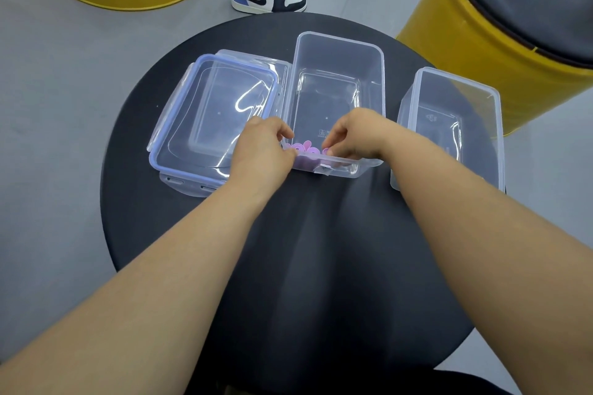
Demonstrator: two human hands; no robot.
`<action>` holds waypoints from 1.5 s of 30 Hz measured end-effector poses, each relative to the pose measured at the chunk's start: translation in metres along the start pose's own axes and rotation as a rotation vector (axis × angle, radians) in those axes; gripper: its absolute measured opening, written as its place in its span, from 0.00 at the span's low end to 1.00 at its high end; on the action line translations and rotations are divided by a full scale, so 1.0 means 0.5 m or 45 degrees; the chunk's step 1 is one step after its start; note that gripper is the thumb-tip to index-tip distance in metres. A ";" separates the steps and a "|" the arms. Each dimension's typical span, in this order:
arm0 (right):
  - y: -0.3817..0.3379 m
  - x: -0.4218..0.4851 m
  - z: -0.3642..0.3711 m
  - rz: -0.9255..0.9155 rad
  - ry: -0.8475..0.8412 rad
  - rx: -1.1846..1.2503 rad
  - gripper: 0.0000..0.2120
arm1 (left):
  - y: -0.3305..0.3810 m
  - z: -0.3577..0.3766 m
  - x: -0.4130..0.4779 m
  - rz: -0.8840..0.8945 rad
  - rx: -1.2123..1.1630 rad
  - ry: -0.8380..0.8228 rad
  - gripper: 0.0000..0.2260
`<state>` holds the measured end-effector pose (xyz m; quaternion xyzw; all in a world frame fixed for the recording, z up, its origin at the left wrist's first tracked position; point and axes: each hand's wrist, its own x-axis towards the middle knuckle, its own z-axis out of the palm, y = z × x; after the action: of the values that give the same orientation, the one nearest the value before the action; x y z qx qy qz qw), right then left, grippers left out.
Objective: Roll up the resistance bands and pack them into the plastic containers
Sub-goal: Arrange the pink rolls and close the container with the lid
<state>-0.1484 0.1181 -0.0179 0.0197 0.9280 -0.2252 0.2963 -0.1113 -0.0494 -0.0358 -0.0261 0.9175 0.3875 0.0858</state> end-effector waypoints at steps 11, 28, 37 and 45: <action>0.013 0.006 0.002 0.001 0.024 -0.027 0.03 | 0.000 -0.001 0.000 -0.005 0.015 -0.014 0.09; 0.006 0.003 -0.004 -0.017 -0.048 -0.047 0.05 | -0.002 -0.006 0.000 -0.027 0.082 -0.022 0.10; 0.013 0.008 -0.003 -0.002 -0.041 0.003 0.06 | -0.002 -0.006 0.001 -0.030 0.095 -0.026 0.10; 0.010 0.005 -0.003 -0.004 -0.044 0.038 0.08 | -0.003 -0.005 0.002 -0.031 0.095 -0.020 0.10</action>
<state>-0.1505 0.1228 -0.0205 0.0189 0.9193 -0.2397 0.3117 -0.1123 -0.0524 -0.0355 -0.0311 0.9302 0.3522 0.0986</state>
